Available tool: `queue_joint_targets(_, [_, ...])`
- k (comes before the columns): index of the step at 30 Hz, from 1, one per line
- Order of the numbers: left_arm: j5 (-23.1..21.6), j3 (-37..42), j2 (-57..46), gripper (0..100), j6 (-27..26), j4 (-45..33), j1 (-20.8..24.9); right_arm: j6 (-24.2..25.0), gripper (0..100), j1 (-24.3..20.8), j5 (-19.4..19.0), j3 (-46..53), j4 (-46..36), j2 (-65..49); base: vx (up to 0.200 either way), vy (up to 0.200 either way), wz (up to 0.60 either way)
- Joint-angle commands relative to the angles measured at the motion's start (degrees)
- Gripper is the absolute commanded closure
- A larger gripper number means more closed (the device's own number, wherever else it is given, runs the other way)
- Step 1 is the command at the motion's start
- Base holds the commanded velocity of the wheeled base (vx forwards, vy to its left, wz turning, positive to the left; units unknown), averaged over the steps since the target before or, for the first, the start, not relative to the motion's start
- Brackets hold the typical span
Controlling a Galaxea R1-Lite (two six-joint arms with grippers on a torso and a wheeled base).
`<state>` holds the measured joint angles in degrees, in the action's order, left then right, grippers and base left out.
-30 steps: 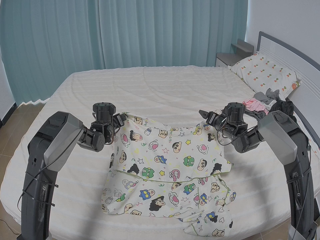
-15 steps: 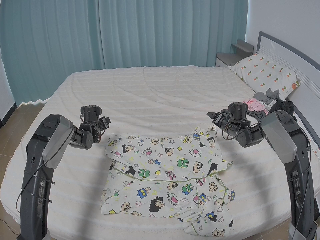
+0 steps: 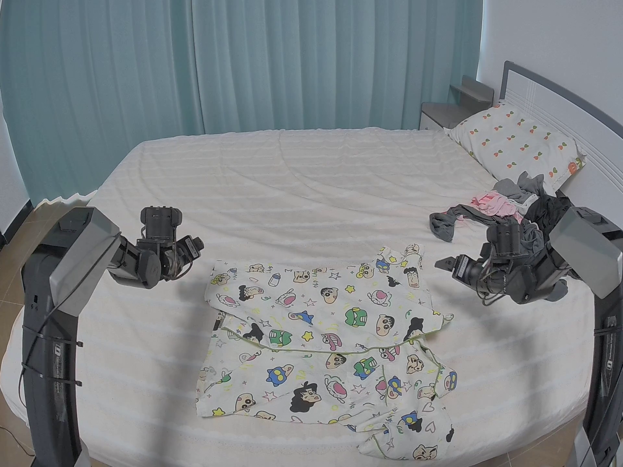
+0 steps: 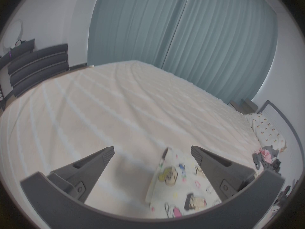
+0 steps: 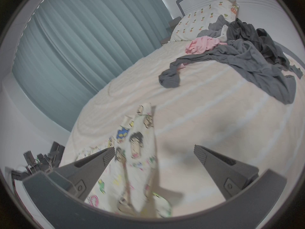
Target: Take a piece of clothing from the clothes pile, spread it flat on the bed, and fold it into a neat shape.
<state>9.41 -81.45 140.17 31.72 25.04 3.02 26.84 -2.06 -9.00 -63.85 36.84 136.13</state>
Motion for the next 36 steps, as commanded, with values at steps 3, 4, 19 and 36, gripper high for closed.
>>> queue_joint_targets(3, [-14.51, 38.99, -25.65, 0, 9.94, 9.15, 0.76, -18.32, 0, 9.09, -4.63, 25.71, 11.32, -9.66, 0.000, 0.000, 0.00])
queue_joint_targets(4, [-14.51, 38.99, -25.65, 0, 9.94, 9.15, 0.76, -18.32, 0, 9.09, -4.63, 25.71, 11.32, -9.66, 0.000, 0.000, 0.00])
queue_joint_targets(19, [-27.08, 63.69, -37.34, 0, 20.93, 24.97, 1.11, -38.62, 0, 8.74, -18.16, 27.64, 19.41, -2.98, 0.000, 0.000, 0.00])
queue_joint_targets(36, [-27.69, 66.33, -35.49, 0, 24.44, 31.03, 1.11, -46.79, 0, 3.73, -27.83, 15.25, 17.74, 6.51, 0.000, 0.000, 0.00])
